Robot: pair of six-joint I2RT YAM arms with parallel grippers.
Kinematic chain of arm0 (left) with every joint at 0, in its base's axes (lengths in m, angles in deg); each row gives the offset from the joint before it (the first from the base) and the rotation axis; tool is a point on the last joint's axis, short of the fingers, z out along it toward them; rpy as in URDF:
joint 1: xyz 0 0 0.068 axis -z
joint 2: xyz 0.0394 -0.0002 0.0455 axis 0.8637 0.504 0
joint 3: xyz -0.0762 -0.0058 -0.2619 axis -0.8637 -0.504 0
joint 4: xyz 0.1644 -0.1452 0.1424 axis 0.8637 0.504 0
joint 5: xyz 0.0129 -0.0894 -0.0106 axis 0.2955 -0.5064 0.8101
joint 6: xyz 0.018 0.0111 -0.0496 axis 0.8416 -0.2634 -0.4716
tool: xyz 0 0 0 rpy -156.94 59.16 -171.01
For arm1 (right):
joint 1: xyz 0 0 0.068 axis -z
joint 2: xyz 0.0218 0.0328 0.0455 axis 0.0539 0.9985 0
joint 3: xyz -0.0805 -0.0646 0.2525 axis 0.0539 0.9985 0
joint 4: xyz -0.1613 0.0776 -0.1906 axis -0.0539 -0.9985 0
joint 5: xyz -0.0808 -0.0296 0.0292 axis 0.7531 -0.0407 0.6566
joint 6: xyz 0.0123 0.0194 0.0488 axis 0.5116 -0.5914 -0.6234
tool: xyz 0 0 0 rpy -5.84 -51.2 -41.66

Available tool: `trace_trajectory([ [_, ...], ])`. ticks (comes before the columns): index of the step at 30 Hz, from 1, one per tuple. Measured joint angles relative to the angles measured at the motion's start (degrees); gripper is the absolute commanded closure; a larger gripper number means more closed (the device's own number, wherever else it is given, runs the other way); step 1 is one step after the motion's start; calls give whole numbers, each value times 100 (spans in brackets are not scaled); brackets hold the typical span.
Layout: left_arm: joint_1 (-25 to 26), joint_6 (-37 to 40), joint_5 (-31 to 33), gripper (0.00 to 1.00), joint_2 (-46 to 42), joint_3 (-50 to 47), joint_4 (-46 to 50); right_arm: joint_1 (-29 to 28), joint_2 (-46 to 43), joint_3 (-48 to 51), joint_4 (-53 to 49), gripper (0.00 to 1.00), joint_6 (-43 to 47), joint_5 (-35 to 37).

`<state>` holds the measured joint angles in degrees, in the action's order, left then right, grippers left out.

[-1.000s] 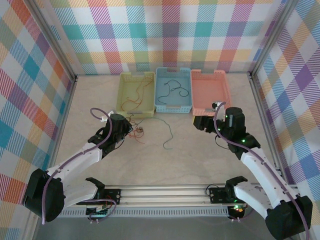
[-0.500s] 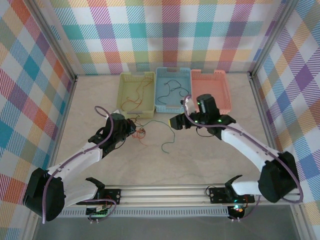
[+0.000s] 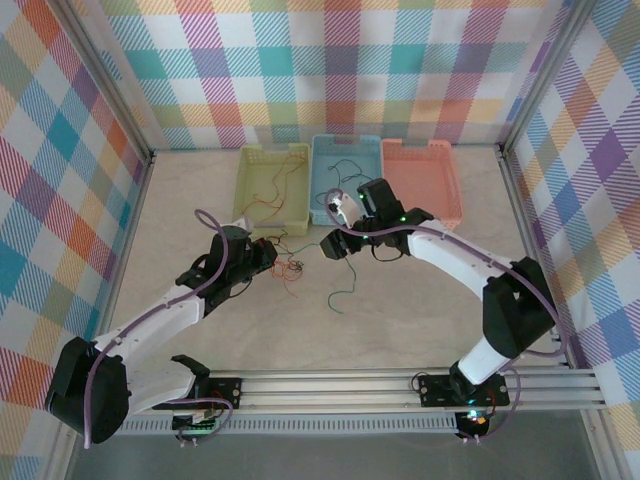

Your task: Untangle the cables

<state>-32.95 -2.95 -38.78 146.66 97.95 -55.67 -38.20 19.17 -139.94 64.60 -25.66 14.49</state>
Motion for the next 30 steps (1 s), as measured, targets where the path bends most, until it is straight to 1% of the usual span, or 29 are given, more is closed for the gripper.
trace_trajectory([
  [3, 0, 17, -20, 100, -70, 0, 0, -105, 221, -85, -144, 38, 68, -44],
  [4, 0, 24, -20, 100, -87, 0, 0, -140, 286, -125, -188, 41, 92, -39],
  [6, 0, 26, -20, 100, -125, 0, 2, -201, 407, -221, -271, 53, 166, -22],
  [9, 0, 26, -20, 100, -155, 0, 2, -245, 459, -328, -365, 80, 302, 22],
  [11, 0, 26, -20, 100, -170, 0, 4, -264, 439, -341, -367, 90, 304, 50],
  [13, 0, 26, -22, 100, -188, 2, 4, -275, 358, -310, -328, 97, 258, 87],
  [14, 0, 26, -22, 97, -195, 2, 2, -278, 236, -236, -249, 99, 251, 103],
  [16, 0, 28, -68, 85, -195, 15, -15, -286, -94, -20, -114, 100, 201, 109],
  [17, 2, 26, -118, 81, -195, 35, -44, -302, -293, 87, -63, 100, 199, 114],
  [19, 0, 28, -125, 69, -195, 79, -87, -317, -638, 243, 17, 100, 199, 166],
  [21, 0, 59, -127, 53, -195, 87, -98, -310, -901, 356, 59, 100, 203, 258],
  [24, -2, 52, -127, 39, -190, 87, -90, -306, -1062, 553, 105, 100, 175, 422],
  [27, 0, 44, -179, 30, -188, 87, -101, -306, -1091, 931, 238, 100, 83, 527],
  [30, -2, 79, -323, 24, -184, 87, -140, -306, -1091, 1281, 313, 100, -44, 544],
])
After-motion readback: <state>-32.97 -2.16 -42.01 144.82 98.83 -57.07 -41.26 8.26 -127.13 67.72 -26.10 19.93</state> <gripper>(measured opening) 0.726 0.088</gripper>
